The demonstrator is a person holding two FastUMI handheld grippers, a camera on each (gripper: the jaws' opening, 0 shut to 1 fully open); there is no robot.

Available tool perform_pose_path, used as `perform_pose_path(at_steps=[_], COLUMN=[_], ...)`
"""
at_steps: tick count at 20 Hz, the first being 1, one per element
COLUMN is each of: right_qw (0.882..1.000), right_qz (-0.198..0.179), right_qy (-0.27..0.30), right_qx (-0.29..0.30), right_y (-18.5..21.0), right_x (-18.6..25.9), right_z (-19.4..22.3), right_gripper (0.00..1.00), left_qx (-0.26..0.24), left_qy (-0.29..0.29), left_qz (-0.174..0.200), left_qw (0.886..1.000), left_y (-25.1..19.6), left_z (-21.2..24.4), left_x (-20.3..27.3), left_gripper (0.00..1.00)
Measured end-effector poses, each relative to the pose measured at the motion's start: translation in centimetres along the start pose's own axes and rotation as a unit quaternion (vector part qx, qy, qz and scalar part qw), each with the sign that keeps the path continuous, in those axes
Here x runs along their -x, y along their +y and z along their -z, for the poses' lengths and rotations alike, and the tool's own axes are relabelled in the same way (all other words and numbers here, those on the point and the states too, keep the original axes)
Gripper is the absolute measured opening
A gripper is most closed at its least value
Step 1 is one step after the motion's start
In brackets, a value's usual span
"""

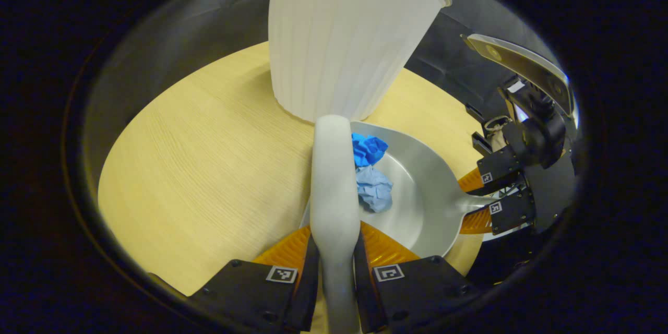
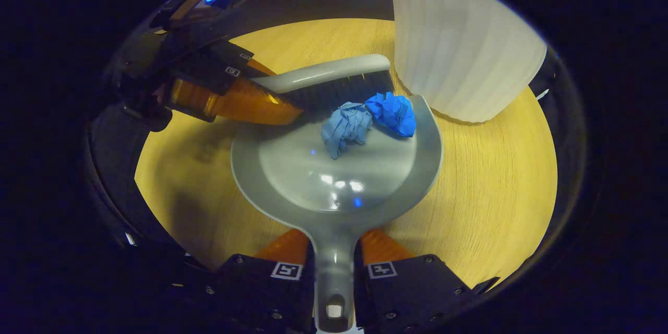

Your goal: Pick up the small broom and dustpan from the desktop, sweep the trash into the dustpan with the broom, and then empty the trash into the garbage bin.

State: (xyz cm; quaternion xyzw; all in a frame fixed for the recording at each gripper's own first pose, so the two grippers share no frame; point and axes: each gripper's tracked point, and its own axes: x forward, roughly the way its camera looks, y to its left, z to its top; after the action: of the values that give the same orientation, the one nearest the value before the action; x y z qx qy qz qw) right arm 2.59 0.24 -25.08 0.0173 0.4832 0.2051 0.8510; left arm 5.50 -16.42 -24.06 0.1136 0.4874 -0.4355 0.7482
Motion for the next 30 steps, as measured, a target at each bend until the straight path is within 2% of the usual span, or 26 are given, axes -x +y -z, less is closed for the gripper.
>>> perform_pose_path(at_steps=[8,17,19,27,30], right_qw=[1.0,0.998,0.996,0.99,0.986], right_qz=[0.024,0.024,0.019,-0.027,-0.053], right_qy=[-0.019,-0.06,-0.077,-0.136,-0.161], right_qx=[0.0,0.02,0.026,0.024,0.008], right_y=[-2.2,-2.8,-2.9,-2.7,-1.9], right_x=[-3.7,-4.3,-4.5,-5.6,-5.7], right_z=[-0.6,-0.9,-1.1,-1.6,-2.2], right_gripper=[0.31,0.31,0.3,0.3,0.3], left_qx=[0.064,0.164,0.18,0.237,0.254], left_qy=[-0.063,-0.117,-0.124,-0.149,-0.156], left_qz=[-0.088,-0.181,-0.193,-0.228,-0.238], left_qw=[0.992,0.963,0.957,0.933,0.925], left_y=[2.7,6.2,7.0,9.2,9.1], left_z=[0.9,5.6,7.5,13.1,13.1], left_x=[5.3,9.3,10.9,17.0,17.3], left_gripper=[0.39,0.37,0.39,0.37,0.39])
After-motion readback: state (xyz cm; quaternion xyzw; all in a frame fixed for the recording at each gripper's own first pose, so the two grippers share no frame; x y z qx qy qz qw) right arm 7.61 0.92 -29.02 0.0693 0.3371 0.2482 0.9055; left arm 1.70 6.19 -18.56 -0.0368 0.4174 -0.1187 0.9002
